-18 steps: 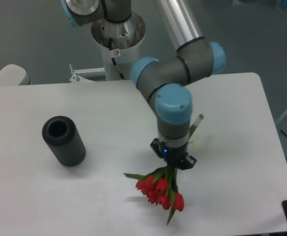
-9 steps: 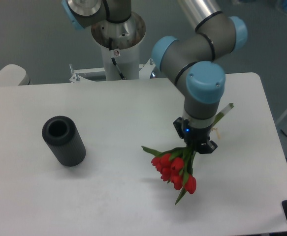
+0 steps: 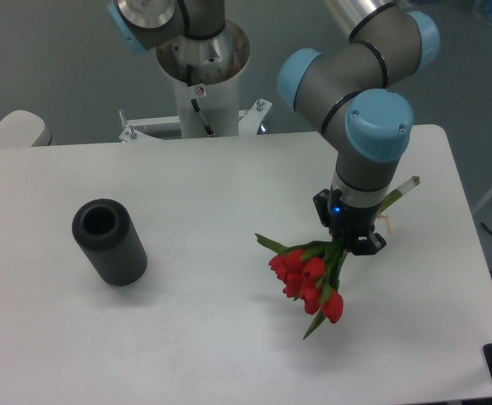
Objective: Pick up the flowers from the table
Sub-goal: 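Lift the gripped tulip bunch up off the table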
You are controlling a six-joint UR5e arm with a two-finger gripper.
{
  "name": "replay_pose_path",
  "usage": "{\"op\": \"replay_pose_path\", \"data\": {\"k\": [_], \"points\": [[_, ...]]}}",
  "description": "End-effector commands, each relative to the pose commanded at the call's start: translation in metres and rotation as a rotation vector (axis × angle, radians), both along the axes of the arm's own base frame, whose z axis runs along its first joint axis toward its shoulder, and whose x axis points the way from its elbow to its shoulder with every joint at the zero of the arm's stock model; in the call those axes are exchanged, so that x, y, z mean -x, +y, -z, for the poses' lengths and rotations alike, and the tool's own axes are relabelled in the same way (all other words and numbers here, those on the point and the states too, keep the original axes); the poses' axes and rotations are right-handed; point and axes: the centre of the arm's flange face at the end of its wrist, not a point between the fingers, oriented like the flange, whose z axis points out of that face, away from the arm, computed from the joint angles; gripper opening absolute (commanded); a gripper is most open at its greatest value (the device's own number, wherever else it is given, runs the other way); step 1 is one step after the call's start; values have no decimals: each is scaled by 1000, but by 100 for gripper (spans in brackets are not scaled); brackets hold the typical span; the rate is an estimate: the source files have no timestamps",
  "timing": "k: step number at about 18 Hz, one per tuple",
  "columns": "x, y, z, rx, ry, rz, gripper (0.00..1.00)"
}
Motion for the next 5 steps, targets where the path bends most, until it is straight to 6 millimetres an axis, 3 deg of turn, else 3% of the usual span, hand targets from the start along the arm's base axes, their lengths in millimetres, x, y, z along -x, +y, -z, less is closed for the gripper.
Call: {"op": "replay_pose_path", "data": {"k": [5], "points": [[0, 1, 1, 3, 0, 1, 13]]}}
